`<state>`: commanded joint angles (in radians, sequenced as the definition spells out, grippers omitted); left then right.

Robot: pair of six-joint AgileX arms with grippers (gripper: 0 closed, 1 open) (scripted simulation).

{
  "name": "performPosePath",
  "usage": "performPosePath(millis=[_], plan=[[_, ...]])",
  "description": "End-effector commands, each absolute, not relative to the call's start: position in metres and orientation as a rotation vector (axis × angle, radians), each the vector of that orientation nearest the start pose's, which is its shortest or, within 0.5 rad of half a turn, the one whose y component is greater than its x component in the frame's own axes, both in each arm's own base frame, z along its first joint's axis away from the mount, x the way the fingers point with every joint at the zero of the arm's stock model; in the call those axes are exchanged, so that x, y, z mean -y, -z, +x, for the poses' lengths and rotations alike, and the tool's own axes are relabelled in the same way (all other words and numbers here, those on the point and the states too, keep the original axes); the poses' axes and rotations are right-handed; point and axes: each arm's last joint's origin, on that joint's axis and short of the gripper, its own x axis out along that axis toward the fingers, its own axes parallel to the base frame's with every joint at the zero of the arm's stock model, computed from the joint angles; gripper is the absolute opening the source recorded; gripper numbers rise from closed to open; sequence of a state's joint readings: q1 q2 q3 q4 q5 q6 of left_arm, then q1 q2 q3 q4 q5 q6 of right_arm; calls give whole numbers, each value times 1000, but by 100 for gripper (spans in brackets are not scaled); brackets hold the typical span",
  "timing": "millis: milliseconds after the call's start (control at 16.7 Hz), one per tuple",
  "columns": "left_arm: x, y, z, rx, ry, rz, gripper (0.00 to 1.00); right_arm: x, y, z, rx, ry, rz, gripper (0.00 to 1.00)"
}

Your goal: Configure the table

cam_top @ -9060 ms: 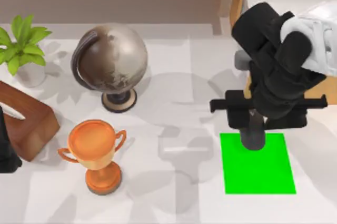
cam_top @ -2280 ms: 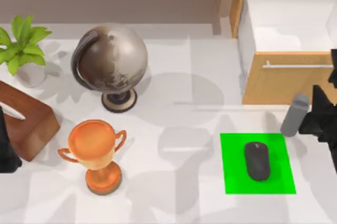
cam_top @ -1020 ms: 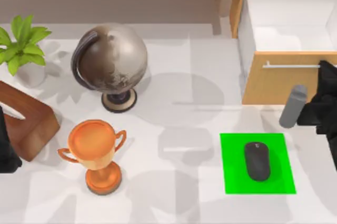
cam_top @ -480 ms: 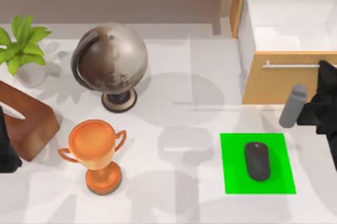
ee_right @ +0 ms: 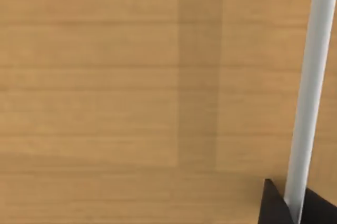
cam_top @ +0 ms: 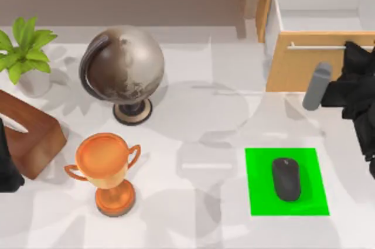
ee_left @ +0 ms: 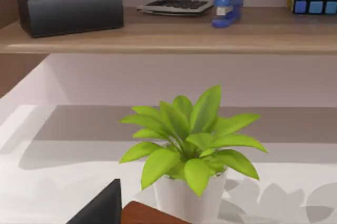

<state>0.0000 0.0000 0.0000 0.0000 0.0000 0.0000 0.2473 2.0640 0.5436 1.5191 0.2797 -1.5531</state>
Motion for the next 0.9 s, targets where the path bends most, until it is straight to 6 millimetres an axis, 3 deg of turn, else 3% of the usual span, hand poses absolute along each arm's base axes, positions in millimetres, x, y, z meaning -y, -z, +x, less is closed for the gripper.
performPosePath(millis=[420,720,900], plan=[[1,-160,106,0,0,0,100,-72,-86,318,-17,-10,-1572,0],[1,-160,106,0,0,0,100,-74,-89,364,-1,2,-1566,0],[1,-160,106,0,0,0,100,-72,-88,377,-11,-3,-1567,0]])
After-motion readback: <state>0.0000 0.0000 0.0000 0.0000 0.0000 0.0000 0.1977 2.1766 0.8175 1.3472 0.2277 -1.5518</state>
